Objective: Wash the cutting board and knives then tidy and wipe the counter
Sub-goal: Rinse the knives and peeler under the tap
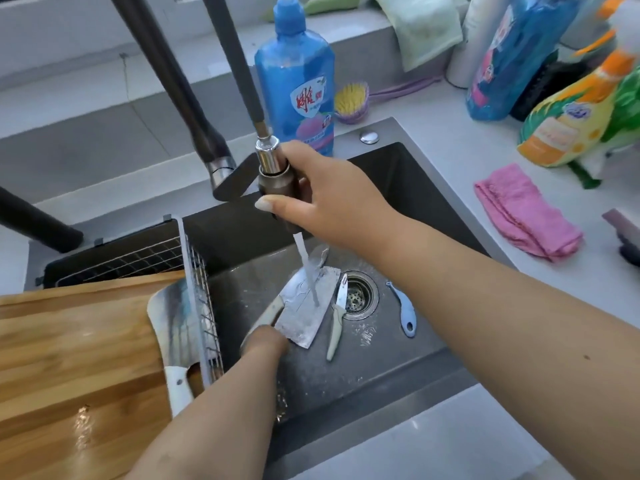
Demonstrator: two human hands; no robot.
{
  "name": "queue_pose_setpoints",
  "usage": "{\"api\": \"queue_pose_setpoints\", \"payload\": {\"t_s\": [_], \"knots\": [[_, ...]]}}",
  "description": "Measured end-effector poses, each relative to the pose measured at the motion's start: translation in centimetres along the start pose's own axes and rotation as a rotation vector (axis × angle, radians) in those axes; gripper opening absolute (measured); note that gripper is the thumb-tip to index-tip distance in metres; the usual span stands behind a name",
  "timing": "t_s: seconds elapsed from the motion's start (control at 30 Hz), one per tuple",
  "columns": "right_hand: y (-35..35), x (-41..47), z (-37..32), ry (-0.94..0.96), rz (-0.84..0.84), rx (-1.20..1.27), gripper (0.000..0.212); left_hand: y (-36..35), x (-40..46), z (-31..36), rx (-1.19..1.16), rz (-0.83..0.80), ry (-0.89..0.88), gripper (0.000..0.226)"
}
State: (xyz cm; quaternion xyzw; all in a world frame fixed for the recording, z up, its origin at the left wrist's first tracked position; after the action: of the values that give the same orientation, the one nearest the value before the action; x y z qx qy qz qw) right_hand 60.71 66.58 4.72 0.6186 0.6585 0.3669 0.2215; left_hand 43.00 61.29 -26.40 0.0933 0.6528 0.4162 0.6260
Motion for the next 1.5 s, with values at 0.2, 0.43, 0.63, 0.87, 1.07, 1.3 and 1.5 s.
{"api": "queue_pose_setpoints", "payload": {"t_s": [0.2,0.43,0.63,0.87,1.07,1.3,1.5], "knots": [[0.3,0.3,0.4,0.028,-0.004,-0.004,0.042,-1.5,0.8,-1.7,0.139,0.031,0.052,0.038],[0.1,0.3,0.1,0.029,-0.001,-0.004,0.042,-1.9,0.0,-0.8,0.178,-0.008,-0.015,0.040],[0.5,-0.6,0.0,-0.007,0.014,-0.011,0.042,-1.4,-4.3,0.8,-0.154,-0.220,-0.070,0.037],[0.1,-2.5,-0.5,-0.055,0.028,0.017,0.039,-0.4,-8.0,0.9,-0.596,-0.315,-0.128,0.006],[-0.2,-2.2,-0.9,-0.100,0.041,0.001,0.041,2.2,-10.1,0.5,-0.711,-0.252,-0.241,0.009],[-1.2,-2.4,-1.7,-0.106,0.040,0.052,0.033,4.5,-11.5,0.4,-0.836,-0.196,-0.284,0.020],[-0.9,-0.6,-1.3,-0.117,0.091,0.001,0.036,4.7,-11.7,0.0,-0.857,-0.181,-0.279,0.025]]}}
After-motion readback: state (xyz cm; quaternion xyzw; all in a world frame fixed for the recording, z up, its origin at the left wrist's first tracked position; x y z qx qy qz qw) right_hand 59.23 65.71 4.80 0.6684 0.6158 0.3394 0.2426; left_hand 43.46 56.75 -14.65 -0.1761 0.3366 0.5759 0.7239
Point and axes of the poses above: each hand's wrist, its own x-axis towards the middle knuckle, its own y-axis out of the back of the hand, z = x × y, the point moved 9 cm from there along x, towards the middle knuckle, and after that the axes turned 6 degrees about -x, right-handed, at the moved point
